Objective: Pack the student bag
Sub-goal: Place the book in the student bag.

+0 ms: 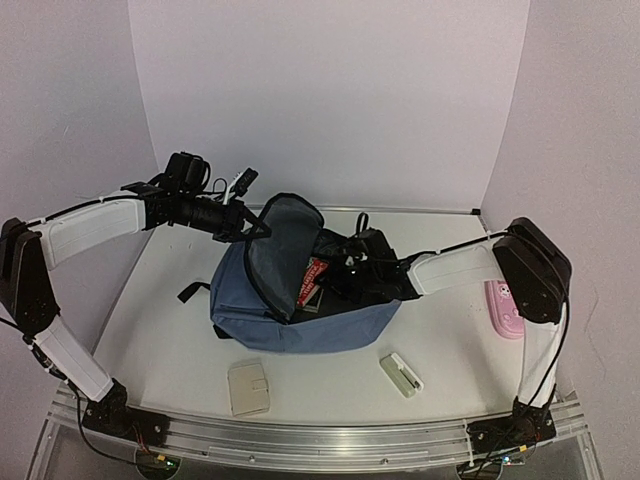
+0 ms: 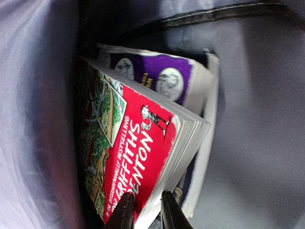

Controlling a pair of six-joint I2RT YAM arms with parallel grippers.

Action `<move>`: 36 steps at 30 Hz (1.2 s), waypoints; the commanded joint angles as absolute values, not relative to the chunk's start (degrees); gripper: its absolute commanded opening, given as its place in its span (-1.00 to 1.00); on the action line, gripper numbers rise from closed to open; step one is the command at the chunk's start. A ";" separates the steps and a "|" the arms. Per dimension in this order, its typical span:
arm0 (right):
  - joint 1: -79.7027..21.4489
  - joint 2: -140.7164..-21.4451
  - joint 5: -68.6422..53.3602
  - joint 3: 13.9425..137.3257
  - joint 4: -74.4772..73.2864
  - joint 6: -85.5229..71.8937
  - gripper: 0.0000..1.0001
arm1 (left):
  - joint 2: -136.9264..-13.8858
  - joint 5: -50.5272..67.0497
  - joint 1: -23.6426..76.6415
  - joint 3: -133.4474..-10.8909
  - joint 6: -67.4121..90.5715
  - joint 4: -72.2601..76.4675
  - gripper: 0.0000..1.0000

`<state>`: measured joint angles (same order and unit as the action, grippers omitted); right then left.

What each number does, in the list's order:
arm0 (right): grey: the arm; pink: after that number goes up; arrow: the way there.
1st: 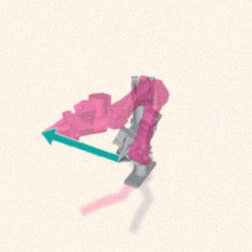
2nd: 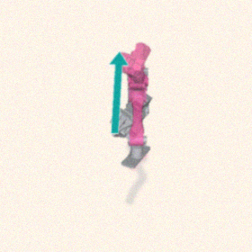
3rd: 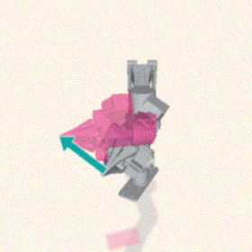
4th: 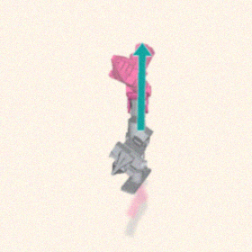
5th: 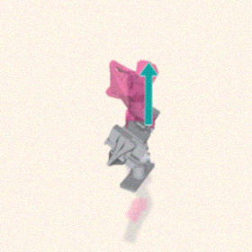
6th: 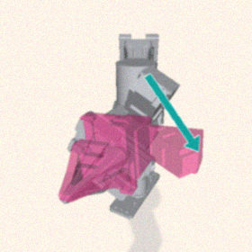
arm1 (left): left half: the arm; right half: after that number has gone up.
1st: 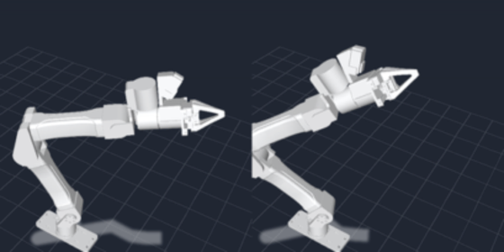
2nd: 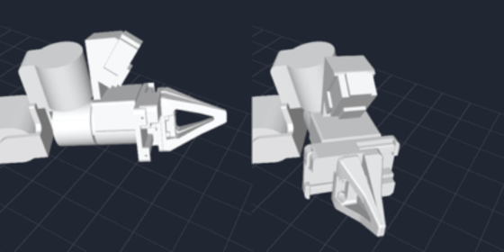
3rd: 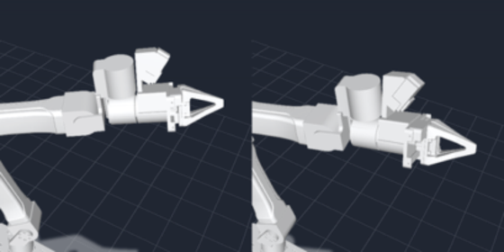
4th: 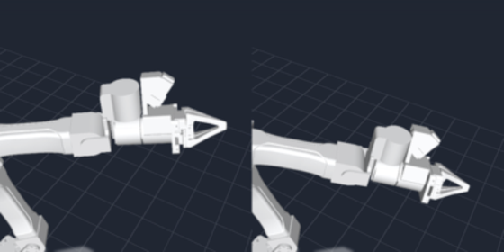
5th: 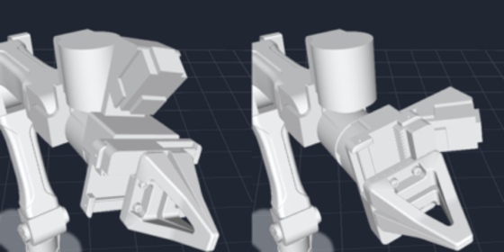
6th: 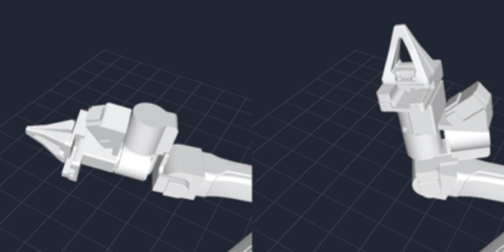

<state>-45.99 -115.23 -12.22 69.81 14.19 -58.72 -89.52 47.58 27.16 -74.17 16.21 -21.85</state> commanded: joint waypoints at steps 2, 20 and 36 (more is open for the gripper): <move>-47.28 -118.00 -13.50 74.66 18.01 -59.50 -0.59 | -87.16 49.74 26.89 -74.30 15.20 -19.82 -1.00; -47.98 -108.87 -8.93 71.96 16.51 -53.79 -0.32 | -88.18 42.65 26.74 -73.77 15.56 -20.69 -1.00; -35.44 -75.77 3.48 59.16 -15.14 -41.57 0.51 | -105.96 38.31 18.24 -79.66 23.96 -30.49 -0.86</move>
